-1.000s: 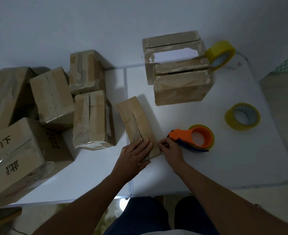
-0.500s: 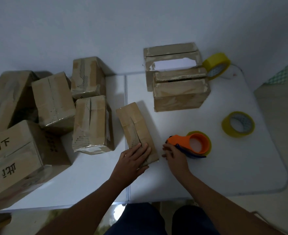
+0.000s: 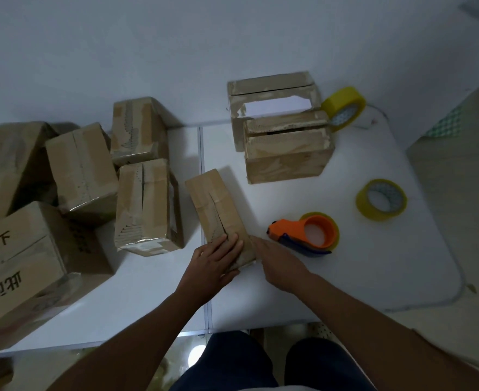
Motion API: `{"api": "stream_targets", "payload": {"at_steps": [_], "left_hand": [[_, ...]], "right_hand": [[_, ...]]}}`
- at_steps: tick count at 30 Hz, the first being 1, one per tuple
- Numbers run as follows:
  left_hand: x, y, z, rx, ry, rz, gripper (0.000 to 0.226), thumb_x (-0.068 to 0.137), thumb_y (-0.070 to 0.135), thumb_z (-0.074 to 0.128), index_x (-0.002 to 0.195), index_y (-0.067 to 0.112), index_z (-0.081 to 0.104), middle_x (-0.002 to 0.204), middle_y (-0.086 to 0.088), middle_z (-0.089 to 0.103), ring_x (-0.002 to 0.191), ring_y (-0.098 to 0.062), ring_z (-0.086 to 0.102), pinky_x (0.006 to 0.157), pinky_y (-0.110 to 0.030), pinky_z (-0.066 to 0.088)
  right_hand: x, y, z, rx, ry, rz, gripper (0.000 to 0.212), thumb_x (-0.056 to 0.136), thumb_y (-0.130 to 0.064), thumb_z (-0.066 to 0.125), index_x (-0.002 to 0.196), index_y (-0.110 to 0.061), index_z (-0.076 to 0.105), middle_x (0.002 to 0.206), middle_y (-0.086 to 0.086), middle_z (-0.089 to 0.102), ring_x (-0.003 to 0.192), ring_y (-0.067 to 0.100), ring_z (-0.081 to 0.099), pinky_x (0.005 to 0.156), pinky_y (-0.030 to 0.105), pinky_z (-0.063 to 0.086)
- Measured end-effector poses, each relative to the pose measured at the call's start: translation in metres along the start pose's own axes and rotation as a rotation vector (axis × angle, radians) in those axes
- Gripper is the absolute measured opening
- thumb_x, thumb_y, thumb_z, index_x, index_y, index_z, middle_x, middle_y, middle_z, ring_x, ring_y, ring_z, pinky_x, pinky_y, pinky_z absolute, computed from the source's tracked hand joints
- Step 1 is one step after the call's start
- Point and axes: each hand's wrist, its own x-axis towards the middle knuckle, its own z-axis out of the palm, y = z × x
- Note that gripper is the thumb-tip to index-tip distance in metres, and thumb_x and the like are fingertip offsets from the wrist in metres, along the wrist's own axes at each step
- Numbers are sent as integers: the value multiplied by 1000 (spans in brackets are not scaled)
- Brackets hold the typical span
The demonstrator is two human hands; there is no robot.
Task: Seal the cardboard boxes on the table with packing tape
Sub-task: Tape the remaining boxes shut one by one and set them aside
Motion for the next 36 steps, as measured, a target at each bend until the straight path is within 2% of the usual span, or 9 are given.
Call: {"api": "stream_targets", "payload": {"at_steps": [3,6,15,19,23,26,29,32,36], "left_hand": [[1,0,0,-8,10,0,64,94,56,39,150,24,40,156,4,39,142,-20,37,92,-36,48],[2,-1,0,-9,3,-5,65,93,56,39,150,26,39,155,4,40,141,-20,37,91,-37,49],[1,1,-2,-76,21,5,64,93,53,41,151,27,36,157,6,37,144,-17,29,96,-37,45],[8,2,-2,-168,-61,149,66,93,53,46,153,29,32,159,7,32,146,-19,29,101,-40,42],[20,3,-17,-149,-24,158,70,86,63,56,147,34,41,162,7,25,148,-21,24,111,-46,28],[11,5,-32,-418,68,-123,59,92,60,53,144,34,46,159,12,28,143,-9,26,112,-37,21],[-8,12,-39,-976,220,-715,30,99,43,54,127,32,57,132,14,57,125,-11,53,95,-22,42],[-27,22,-32,-1527,245,-1250,23,100,33,54,118,20,61,121,-2,64,119,-22,56,97,-32,41],[-48,39,-22,-1954,119,-1434,27,98,29,59,111,7,69,115,-10,70,109,-23,62,96,-36,41]], "right_hand": [[-5,5,-13,47,37,49,33,97,-28,54,128,-15,56,122,4,60,111,20,56,89,32,47],[2,-3,-21,-90,-12,-29,22,97,-32,56,103,-12,62,102,6,63,96,21,59,68,29,39],[13,-17,-23,-325,-38,-60,28,96,-37,53,107,-13,59,109,6,63,101,23,60,69,30,39],[-9,-10,-26,-352,-129,-28,24,96,-41,52,90,-18,50,97,2,55,85,18,52,59,24,32],[-28,-11,-30,-306,82,-72,25,96,-38,53,107,-16,54,107,1,55,93,19,56,63,23,32],[-28,-20,-25,-280,213,-221,18,94,-29,57,102,-13,56,102,4,58,85,22,59,59,26,38],[-22,-32,-17,-232,101,-243,15,97,-27,52,102,-13,53,103,4,54,85,20,56,63,29,42],[-16,-39,-6,-257,-46,-197,21,97,-28,52,109,-11,51,114,7,51,96,22,55,72,32,46],[-8,-43,-1,-255,-53,-159,24,98,-32,50,111,-11,51,115,6,51,97,23,57,76,34,49]]}}
